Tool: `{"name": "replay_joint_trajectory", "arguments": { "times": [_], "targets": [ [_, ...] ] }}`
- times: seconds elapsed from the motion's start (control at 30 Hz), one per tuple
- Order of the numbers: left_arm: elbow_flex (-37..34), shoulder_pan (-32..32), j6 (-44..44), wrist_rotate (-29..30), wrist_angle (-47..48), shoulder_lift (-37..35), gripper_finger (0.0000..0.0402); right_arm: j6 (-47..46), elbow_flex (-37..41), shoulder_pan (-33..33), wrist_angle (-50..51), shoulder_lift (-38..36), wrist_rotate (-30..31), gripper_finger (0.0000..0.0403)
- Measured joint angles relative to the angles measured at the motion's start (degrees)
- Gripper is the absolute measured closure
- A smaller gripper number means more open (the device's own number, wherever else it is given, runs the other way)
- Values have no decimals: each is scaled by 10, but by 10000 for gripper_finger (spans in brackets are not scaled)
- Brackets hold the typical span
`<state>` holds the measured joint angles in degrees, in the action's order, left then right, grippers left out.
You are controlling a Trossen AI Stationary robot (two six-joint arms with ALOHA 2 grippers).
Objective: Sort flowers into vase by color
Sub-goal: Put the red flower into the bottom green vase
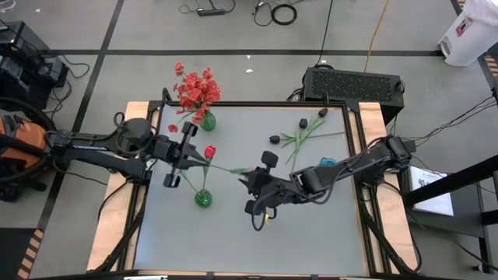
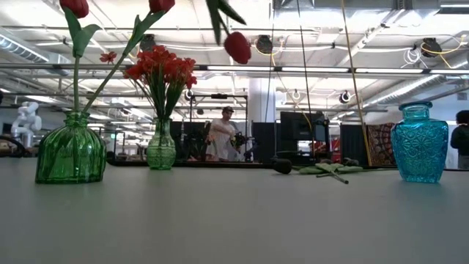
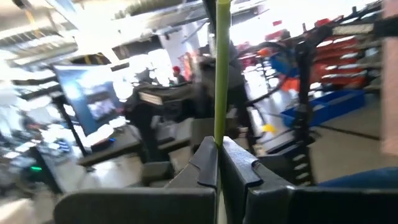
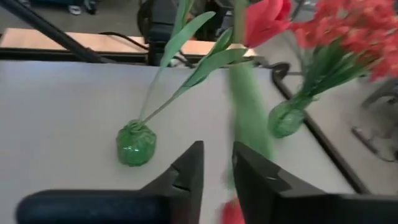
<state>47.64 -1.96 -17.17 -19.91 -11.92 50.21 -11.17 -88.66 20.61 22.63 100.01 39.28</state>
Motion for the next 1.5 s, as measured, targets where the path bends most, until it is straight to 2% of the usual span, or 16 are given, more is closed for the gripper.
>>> {"name": "replay_joint_trajectory", "arguments": {
  "times": [0.13,0.27,0.4,0.53,0.73,0.97,1.1,1.2,1.4,1.5],
  "targets": [
    [0,0,-35,39,-12,-8,400,1,0,17,7,-7,48,293],
    [0,0,-48,42,-41,-12,400,-9,0,38,8,-14,101,268],
    [0,0,-70,42,-76,-12,400,-19,0,64,9,-14,163,256],
    [0,0,-102,40,-96,-12,400,-57,0,92,20,-11,250,255],
    [0,0,-163,23,-82,-11,400,-223,0,137,127,-1,395,261],
    [0,26,-168,21,-83,5,400,-547,0,174,358,26,495,261],
    [0,46,-185,20,-94,27,400,-717,1,170,453,57,506,261],
    [0,57,-198,-5,-123,52,400,-801,0,149,477,78,508,261],
    [0,74,-197,-66,-187,101,400,-857,1,105,479,95,507,261],
    [0,78,-196,-72,-191,114,400,-857,1,89,479,95,507,261]
  ]
}}
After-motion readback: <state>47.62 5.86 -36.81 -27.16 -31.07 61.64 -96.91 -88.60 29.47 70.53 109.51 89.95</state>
